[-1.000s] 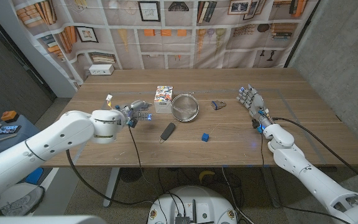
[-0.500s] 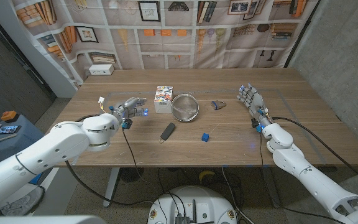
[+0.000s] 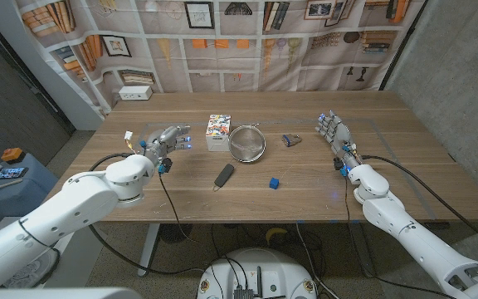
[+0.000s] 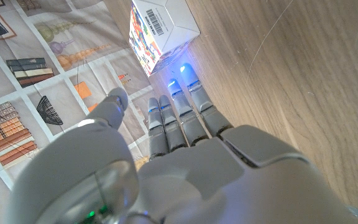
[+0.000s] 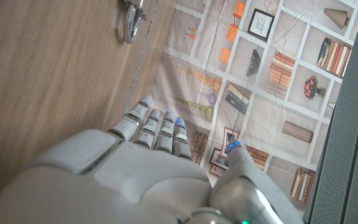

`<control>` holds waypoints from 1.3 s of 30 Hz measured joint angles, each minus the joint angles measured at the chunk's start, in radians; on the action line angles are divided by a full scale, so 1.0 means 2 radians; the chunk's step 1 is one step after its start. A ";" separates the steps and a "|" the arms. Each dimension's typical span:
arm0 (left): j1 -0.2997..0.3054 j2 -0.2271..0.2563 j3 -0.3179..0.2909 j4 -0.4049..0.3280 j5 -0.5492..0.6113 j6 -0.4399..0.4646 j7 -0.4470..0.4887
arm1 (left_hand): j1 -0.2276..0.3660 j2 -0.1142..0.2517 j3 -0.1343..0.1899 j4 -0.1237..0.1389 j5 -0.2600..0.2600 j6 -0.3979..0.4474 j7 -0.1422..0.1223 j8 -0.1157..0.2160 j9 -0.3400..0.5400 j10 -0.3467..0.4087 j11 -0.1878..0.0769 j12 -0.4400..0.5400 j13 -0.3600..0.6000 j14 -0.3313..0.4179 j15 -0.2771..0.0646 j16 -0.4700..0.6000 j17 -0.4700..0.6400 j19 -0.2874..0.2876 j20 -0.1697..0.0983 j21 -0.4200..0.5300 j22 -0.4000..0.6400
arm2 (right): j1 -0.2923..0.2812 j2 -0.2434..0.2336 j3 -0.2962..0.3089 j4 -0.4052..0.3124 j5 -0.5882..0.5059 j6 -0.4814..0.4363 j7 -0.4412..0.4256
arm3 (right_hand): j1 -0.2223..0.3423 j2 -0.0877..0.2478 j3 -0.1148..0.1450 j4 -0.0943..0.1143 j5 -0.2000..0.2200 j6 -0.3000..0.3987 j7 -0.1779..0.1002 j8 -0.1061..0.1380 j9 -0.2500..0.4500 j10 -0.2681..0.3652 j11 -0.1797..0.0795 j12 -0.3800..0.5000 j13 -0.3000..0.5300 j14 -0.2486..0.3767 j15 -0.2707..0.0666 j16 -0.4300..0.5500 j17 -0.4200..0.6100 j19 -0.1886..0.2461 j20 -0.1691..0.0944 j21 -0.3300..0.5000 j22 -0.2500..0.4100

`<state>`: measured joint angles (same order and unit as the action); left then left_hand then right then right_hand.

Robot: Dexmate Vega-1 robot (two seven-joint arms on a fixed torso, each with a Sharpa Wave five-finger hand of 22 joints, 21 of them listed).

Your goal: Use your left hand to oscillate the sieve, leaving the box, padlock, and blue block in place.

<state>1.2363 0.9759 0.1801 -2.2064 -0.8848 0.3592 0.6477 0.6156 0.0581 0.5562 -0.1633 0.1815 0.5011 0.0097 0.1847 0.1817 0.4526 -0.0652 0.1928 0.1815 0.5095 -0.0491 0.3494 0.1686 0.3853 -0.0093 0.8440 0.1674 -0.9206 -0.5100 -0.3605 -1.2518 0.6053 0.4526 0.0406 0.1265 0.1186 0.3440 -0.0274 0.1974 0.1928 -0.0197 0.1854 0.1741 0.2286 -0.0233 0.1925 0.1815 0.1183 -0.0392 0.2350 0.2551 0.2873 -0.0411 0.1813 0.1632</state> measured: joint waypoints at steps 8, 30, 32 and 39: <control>0.002 -0.027 -0.004 0.025 0.027 -0.025 -0.029 | -0.029 0.011 0.006 0.006 -0.002 -0.023 0.000 -0.004 -0.002 -0.031 0.011 -0.004 0.000 -0.030 0.001 -0.036 0.001 -0.033 0.010 -0.030 -0.002 | -0.004 -0.006 0.000 -0.009 -0.007 -0.004 -0.010 | -0.009 -0.005 0.000 0.000 0.000 0.000 0.000 0.000 0.000 0.000 0.000 0.000 0.000 0.000 0.000 0.000 0.000 0.000 0.000 0.000 0.000; -0.025 -0.092 0.018 0.123 0.121 -0.133 -0.105 | -0.076 0.028 0.007 0.013 -0.002 -0.072 -0.006 -0.006 -0.003 -0.089 0.015 -0.008 -0.003 -0.110 0.011 -0.085 0.003 -0.107 0.003 -0.098 -0.002 | -0.009 -0.009 0.003 -0.017 -0.014 0.010 -0.013 | -0.016 -0.006 -0.003 0.003 0.000 -0.010 0.002 -0.002 0.000 -0.002 0.002 -0.002 0.000 -0.006 0.002 -0.003 0.000 0.000 0.000 0.000 0.000; -0.029 -0.097 0.020 0.135 0.128 -0.143 -0.111 | -0.081 0.029 0.007 0.013 -0.002 -0.082 -0.004 -0.006 -0.003 -0.096 0.016 -0.008 -0.002 -0.121 0.012 -0.086 0.002 -0.114 0.002 -0.106 -0.002 | -0.010 -0.009 0.003 -0.019 -0.015 0.011 -0.015 | -0.016 -0.007 -0.003 0.003 0.000 -0.010 0.003 -0.002 0.000 -0.002 0.002 -0.002 0.000 -0.006 0.002 -0.003 0.000 0.000 0.000 0.000 0.000; -0.044 -0.115 0.029 0.175 0.150 -0.182 -0.137 | -0.100 0.034 0.005 0.015 -0.002 -0.100 -0.002 -0.006 -0.003 -0.115 0.018 -0.008 -0.002 -0.147 0.011 -0.086 0.003 -0.128 -0.001 -0.125 -0.002 | -0.012 -0.007 0.003 -0.024 -0.021 0.012 -0.024 | -0.020 -0.004 -0.005 0.005 0.000 -0.016 0.004 -0.002 0.000 -0.005 0.005 -0.002 0.000 -0.008 0.000 -0.007 0.000 0.000 0.000 0.000 0.000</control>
<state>1.1485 0.7452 0.2384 -1.8565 -0.5851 -0.0057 0.3745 0.4155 0.1264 0.5659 -0.1339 0.1769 0.3016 0.0054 0.1732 0.1761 0.2225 -0.0282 0.1772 0.1765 0.2148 -0.0264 0.1771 0.1749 0.1299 -0.0113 0.5938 0.1627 -0.9436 -0.5242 -0.3542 -1.3000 0.5641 0.4758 -0.0065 0.0862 0.1112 0.3342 -0.0177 0.1974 0.1601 -0.0127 0.1809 0.1741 0.2195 -0.0142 0.1885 0.1817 0.1030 -0.0396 0.2202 0.2554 0.2867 -0.0408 0.1813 0.1632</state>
